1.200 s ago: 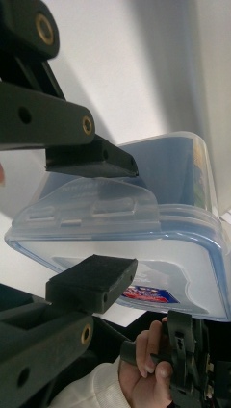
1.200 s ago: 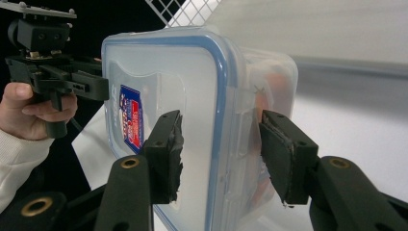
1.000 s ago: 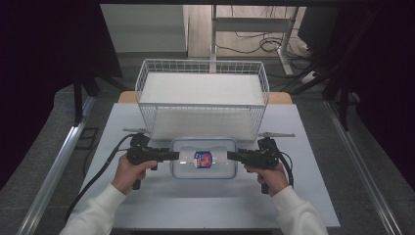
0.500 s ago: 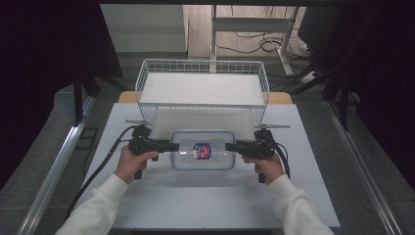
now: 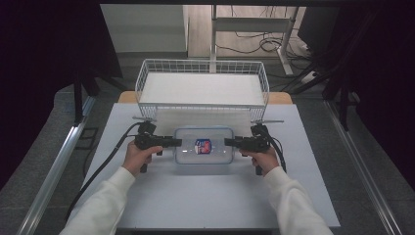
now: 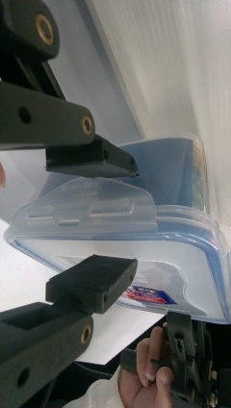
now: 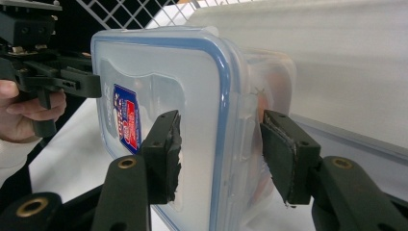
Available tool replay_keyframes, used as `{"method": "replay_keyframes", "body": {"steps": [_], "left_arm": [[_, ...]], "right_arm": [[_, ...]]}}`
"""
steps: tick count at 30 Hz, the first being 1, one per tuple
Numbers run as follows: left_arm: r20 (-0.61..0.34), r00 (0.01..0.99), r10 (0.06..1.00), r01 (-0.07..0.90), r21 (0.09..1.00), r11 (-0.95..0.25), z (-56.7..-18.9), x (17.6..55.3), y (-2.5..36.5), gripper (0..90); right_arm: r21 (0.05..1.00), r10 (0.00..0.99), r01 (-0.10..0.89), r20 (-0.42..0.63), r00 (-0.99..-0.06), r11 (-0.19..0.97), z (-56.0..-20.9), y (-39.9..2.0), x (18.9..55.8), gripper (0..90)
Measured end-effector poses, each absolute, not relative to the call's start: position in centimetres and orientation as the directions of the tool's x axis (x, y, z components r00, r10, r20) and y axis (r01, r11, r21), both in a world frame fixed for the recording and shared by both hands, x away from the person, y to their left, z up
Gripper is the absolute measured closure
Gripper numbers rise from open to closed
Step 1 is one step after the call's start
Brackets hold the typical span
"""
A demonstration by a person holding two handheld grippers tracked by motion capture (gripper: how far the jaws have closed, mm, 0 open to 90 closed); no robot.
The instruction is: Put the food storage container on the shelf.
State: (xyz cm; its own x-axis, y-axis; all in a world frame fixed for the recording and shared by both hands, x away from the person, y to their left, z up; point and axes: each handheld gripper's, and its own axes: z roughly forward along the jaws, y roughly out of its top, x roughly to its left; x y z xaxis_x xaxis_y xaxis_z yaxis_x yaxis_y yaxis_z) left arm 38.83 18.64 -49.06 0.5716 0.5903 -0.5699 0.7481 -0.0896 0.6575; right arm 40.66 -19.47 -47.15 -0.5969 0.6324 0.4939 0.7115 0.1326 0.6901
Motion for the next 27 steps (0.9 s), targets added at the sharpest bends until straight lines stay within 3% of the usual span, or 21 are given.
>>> {"method": "replay_keyframes", "body": {"steps": [27], "left_arm": [[-0.615, 0.491, 0.617, 0.77, 0.638, 0.022, -50.5, 40.1, 18.4, 47.4]], "right_arm": [[0.676, 0.684, 0.737, 0.53, -0.501, 0.016, -48.6, -18.9, 42.1, 44.7]]}}
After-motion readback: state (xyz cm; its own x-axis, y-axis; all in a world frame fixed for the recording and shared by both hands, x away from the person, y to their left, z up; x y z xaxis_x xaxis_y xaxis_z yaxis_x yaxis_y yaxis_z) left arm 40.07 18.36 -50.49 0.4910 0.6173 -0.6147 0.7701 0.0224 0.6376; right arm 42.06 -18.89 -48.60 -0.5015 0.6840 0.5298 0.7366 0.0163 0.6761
